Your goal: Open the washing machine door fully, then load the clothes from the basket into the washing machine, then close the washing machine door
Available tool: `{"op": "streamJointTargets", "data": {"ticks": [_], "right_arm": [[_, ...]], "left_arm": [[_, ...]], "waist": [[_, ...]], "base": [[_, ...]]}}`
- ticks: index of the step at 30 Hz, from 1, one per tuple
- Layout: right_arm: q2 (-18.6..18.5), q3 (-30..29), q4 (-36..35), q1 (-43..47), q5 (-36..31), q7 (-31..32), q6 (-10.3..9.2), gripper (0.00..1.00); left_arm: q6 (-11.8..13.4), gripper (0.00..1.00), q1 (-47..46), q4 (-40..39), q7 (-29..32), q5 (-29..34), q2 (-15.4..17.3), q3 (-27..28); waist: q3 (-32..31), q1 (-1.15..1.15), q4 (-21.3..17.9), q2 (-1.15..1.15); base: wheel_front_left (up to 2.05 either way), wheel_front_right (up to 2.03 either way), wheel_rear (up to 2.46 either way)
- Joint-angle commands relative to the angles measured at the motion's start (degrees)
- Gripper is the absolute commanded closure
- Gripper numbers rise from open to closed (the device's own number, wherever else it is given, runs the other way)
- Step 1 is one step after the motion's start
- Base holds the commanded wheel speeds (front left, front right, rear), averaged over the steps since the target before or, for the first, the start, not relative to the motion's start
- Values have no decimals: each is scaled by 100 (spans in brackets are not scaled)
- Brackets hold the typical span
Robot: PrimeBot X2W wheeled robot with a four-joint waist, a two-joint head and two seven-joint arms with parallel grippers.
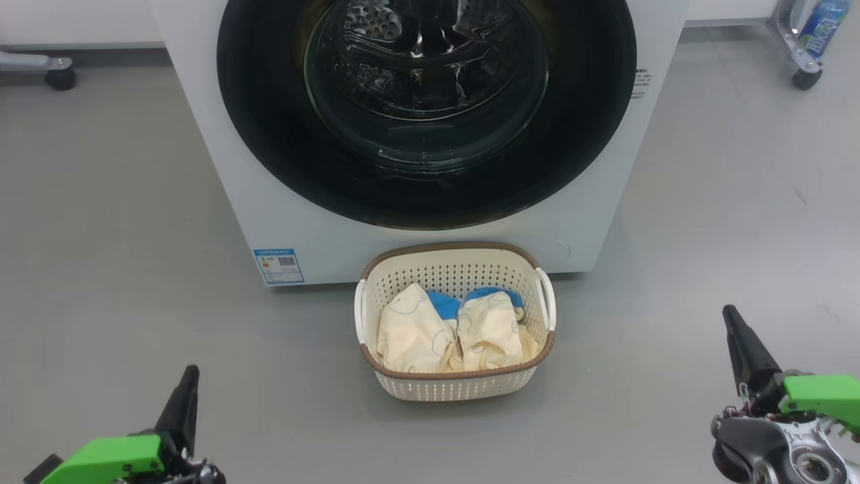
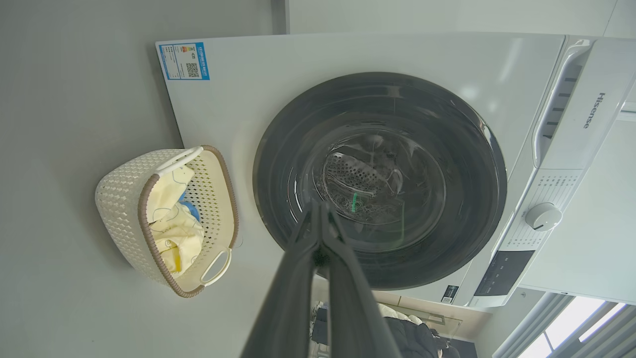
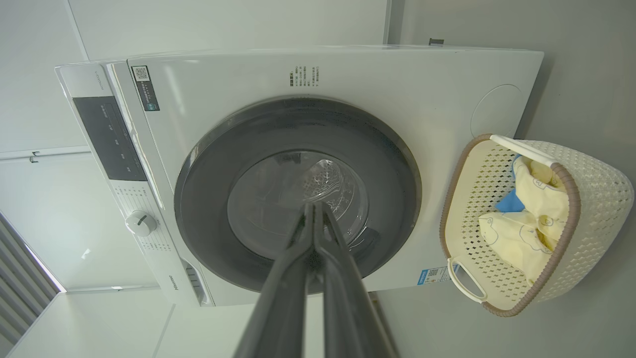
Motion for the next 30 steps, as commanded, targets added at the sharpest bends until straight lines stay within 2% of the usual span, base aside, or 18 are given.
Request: {"op": "streamJointTargets", "data": {"ticks": [1,30], "right_arm": [[-48,84,-180,-333,-57,38,-16,100],[-48,84,-180,-333,-58,38,-16,100]], "left_arm": [[-3,100,-280,-170,42,-13,45,193],[-3,100,-280,-170,42,-14,45,192]], "waist": [[0,0,0,0],[0,0,0,0]], "base": [[0,0,0],[0,0,0]]}}
